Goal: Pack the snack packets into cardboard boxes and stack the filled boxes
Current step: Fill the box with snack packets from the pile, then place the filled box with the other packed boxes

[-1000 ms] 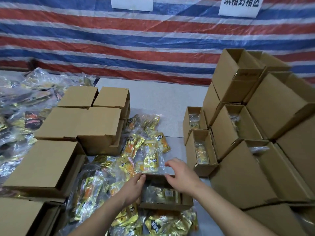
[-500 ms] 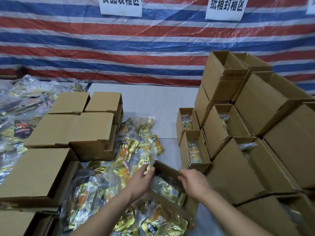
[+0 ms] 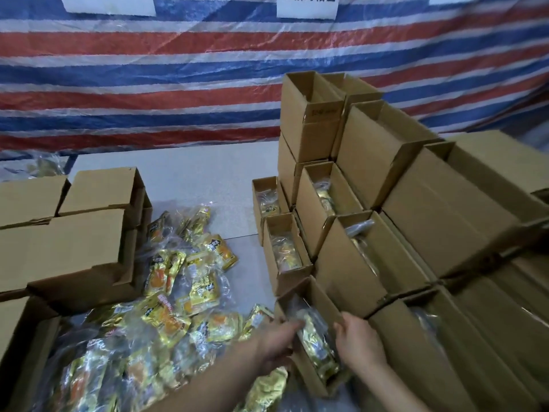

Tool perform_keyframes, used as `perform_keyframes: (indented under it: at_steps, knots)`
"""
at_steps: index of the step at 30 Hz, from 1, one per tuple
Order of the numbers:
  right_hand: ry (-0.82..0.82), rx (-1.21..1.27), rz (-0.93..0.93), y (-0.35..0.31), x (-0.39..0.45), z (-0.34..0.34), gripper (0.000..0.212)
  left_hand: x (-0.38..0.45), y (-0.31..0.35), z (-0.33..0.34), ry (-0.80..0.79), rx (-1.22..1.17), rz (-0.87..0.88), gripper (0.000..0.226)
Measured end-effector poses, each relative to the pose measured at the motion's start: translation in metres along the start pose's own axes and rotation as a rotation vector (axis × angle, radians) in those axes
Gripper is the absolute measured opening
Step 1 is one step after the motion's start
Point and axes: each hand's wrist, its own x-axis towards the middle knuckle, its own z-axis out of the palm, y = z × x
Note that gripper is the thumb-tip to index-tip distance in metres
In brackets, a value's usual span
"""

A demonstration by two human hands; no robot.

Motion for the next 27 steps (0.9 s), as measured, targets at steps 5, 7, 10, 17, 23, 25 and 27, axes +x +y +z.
perform_keyframes:
  at_steps: [5,7,10,17,23,25,27]
  knots:
    - [-0.059,0.053,0.102,0.004,0.006,0.011,0.018,0.012,0.010,0.027,0.040,0.092,0.035,0.021]
    - [-0.082,0.107,0.135,0.002,0.011,0.014,0.015,0.020,0.018,0.029,0.041,0.129,0.031,0.026]
    - [-0.093,0.168,0.134,0.000,0.019,0.017,0.007,0.035,0.028,0.027,0.099,0.182,0.029,0.030]
    - [-0.174,0.254,0.074,-0.010,0.031,0.028,0.054,0.060,0.033,0.015,0.183,0.160,-0.007,0.030]
    - [-0.161,0.242,0.079,-0.010,0.040,0.029,0.060,0.066,0.038,0.014,0.167,0.144,-0.009,0.033]
    - [-0.143,0.221,0.058,-0.010,0.041,0.028,0.061,0.066,0.038,0.012,0.137,0.117,-0.012,0.032]
    - [-0.115,0.205,0.010,-0.012,0.039,0.027,0.062,0.067,0.035,0.005,0.092,0.019,-0.015,0.036]
